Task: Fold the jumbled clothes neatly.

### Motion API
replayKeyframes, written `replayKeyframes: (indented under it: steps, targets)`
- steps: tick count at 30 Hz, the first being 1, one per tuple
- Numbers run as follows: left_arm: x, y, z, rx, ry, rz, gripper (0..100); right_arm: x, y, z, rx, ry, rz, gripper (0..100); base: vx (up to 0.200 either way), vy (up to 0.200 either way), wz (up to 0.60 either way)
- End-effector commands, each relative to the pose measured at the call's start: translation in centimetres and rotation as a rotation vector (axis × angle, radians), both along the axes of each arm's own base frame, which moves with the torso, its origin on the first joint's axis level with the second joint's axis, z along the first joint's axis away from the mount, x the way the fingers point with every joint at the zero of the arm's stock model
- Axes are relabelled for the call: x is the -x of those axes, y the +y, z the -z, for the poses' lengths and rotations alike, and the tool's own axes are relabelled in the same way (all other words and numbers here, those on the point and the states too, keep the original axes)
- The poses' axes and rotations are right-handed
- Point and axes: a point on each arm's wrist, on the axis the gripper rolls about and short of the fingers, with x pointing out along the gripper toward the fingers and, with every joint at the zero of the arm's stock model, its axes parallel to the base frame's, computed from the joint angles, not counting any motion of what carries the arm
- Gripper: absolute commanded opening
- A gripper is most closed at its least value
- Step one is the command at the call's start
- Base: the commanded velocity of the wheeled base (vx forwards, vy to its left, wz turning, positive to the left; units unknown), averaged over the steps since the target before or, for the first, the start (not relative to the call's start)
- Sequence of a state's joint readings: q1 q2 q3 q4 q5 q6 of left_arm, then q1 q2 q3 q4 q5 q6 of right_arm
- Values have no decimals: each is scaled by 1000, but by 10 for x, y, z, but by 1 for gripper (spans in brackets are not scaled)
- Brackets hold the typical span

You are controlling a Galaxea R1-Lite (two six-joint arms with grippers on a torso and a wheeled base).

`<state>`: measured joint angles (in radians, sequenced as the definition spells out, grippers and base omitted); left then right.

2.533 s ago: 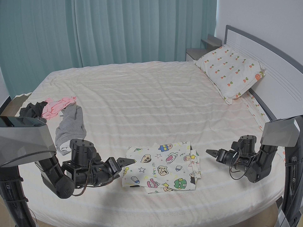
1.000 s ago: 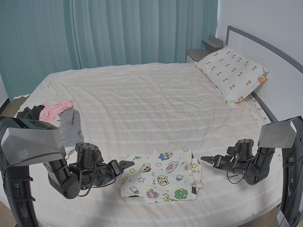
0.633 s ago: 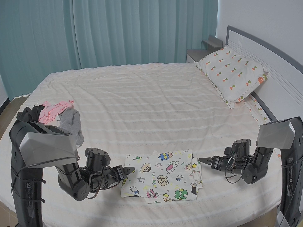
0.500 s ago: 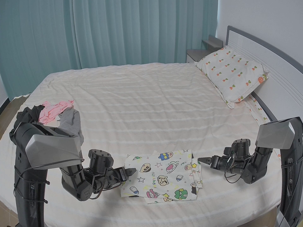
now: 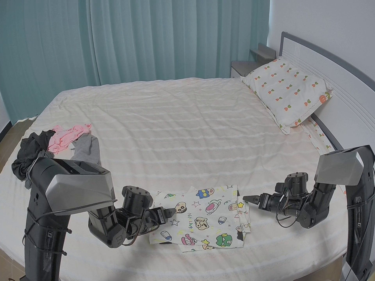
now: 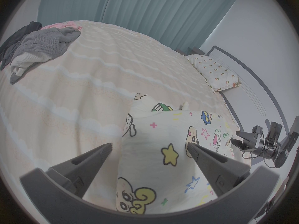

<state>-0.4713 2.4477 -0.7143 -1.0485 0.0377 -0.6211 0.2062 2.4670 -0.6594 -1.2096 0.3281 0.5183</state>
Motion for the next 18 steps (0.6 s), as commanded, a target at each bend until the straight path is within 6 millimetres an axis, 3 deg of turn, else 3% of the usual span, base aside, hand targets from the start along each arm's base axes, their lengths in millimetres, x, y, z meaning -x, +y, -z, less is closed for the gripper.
replayKeyframes:
  steps: [1, 18]
  targets:
    - [0, -1, 1, 1, 0, 0, 100, 0, 1, 1, 1, -2, -5, 100, 0, 0, 0]
    - [2, -7, 0, 7, -1, 16, 100, 16, 13, 4, 16, 25, -56, 100, 0, 0, 0]
